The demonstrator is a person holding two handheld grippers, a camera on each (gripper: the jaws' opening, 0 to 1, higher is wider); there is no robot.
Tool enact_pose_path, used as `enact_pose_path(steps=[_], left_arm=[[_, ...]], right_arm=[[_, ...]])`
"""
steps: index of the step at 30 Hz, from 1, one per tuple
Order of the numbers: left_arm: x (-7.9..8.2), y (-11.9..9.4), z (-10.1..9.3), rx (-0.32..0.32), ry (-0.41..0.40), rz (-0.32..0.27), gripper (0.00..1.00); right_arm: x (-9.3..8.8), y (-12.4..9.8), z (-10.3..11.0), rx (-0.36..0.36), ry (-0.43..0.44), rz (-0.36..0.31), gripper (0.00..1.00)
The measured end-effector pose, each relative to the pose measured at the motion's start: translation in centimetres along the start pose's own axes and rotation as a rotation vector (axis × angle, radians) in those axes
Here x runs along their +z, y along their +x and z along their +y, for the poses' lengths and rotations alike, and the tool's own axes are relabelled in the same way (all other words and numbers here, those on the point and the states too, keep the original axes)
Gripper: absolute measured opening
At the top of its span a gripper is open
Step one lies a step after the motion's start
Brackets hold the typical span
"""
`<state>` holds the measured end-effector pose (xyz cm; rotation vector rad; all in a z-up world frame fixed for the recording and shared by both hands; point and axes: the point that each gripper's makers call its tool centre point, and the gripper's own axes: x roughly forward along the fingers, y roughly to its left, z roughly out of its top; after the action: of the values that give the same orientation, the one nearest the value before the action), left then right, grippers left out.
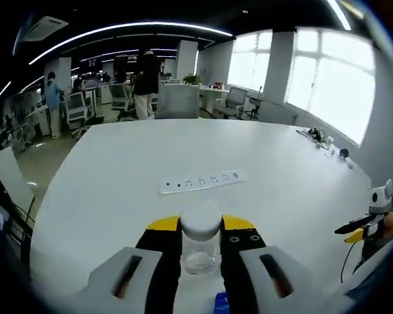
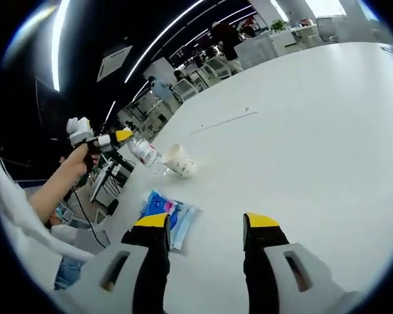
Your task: Arrange the tabletop items into an orderly group along one side of the table until the central work area is clear of visible clutter.
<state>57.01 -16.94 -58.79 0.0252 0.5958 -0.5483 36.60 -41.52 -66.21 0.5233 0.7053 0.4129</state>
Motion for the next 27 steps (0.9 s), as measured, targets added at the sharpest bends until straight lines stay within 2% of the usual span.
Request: enact_pose_path(steps=[7,14,27], left_arm=[[-0.8,0.8,0.3,0.012,-0.011,0.019,0.19],[-1.3,1.3,0.9,0.065,-0.053,0.025,0.19],[-1.2,1.8,0.7,0.085,-0.037,0.011,0.2]], right_arm=[[-0.1,0.1,0.0,0.0,-0.001,0.007,0.43],[-0.3,0.3,-0.3,-0.002,0.003,0.012,0.43],[-0.7,0.7,-0.3,0.008,0.009,0.024,0.42]])
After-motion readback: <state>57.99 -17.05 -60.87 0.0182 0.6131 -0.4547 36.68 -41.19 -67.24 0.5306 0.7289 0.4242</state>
